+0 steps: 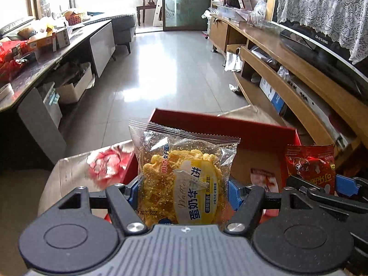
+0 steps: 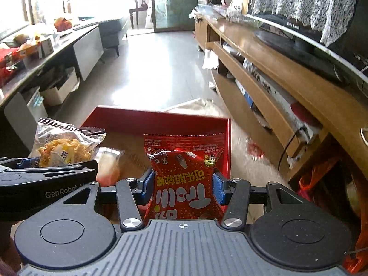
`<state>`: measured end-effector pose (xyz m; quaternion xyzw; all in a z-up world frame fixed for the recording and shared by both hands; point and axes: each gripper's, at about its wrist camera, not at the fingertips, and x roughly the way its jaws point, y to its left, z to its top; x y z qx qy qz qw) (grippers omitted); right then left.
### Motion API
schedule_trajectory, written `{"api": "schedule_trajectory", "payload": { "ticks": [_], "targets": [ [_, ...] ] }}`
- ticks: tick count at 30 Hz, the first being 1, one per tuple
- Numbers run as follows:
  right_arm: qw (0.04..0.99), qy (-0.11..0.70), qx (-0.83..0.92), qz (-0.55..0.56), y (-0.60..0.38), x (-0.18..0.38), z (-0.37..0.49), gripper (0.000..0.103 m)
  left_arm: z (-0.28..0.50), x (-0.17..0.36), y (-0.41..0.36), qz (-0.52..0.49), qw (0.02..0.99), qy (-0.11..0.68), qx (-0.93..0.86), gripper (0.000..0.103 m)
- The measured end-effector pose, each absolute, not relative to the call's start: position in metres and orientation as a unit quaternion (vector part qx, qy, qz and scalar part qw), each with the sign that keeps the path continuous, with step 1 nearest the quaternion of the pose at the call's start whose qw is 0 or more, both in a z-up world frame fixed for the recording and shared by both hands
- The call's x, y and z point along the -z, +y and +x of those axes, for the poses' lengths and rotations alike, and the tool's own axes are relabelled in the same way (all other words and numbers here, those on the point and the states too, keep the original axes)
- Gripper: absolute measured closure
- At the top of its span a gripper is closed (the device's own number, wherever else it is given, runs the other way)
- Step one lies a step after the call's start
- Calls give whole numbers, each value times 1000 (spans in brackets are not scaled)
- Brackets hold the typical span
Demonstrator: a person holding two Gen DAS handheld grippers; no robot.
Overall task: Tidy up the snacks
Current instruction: 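Carry the Trolli bag and egg-waffle bag over the red box with both tools, then open the right tool to drop the Trolli bag into the box while the left lowers the waffle bag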
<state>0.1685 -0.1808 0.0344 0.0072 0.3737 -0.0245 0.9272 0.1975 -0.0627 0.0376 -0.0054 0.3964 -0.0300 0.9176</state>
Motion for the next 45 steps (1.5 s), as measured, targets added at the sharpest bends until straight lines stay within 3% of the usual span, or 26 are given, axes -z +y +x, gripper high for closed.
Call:
{"api": "schedule_trajectory", "payload": {
  "ticks": [23,45],
  "targets": [
    [918,396,31,10,-189,-7,229,44,259,-2,-78,5,906,423,13,38],
    [898,440,27,11,-186,27,244,43,266,24,-78,27,896,444,0,35]
  ]
}}
